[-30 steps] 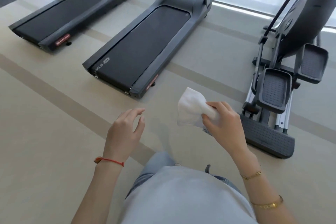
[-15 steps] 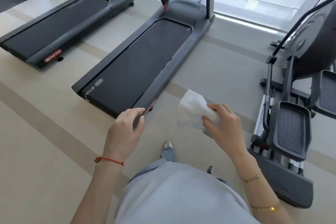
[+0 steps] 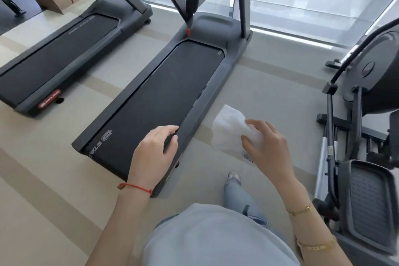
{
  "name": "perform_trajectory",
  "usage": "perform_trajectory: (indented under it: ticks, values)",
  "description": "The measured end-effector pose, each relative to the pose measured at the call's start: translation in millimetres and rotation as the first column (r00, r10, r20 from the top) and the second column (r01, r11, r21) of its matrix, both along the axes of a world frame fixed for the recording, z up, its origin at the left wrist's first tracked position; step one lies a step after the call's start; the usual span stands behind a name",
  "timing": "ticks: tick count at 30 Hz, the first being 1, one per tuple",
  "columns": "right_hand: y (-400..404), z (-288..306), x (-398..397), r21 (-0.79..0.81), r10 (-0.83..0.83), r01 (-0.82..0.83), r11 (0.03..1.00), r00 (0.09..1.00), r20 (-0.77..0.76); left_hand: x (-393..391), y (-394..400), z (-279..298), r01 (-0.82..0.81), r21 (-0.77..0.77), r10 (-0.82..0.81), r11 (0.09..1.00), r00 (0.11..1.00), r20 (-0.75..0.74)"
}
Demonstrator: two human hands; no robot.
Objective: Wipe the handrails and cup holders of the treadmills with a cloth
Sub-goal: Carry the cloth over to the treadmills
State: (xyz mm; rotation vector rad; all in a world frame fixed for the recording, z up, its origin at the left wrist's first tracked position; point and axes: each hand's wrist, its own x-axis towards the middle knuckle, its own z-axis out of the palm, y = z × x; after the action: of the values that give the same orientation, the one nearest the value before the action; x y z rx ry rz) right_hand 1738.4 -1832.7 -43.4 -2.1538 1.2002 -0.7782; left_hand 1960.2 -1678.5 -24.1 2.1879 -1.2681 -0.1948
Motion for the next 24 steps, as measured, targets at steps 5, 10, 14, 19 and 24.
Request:
perform_trajectory:
  ticks: [5, 10, 14, 19, 24]
  values:
    - [-104, -3, 22, -0.004, 0.041, -0.041, 0.999, 0.999, -0.012, 21, -104, -5, -0.003, -0.011, 0.004, 1.0, 1.0, 0.003]
    - [-220, 9, 43, -0.022, 0.089, -0.089, 0.996, 0.996, -0.018, 28, -213, 2, -0.048, -0.044, 0.048, 0.998, 0.999, -0.007]
    - [-302, 23, 64, -0.034, 0.164, -0.164, 0.986, 0.986, -0.002, 34, -285, 9, -0.098, -0.067, 0.096, 0.993, 0.995, -0.026]
    - [-382, 34, 96, -0.061, 0.245, -0.244, 0.968, 0.97, 0.003, 50, -348, 15, -0.155, -0.049, 0.154, 0.987, 0.988, -0.035]
    - [-453, 42, 141, -0.103, 0.326, -0.321, 0.941, 0.945, 0.035, 86, -401, 21, -0.243, -0.075, 0.244, 0.967, 0.97, -0.007]
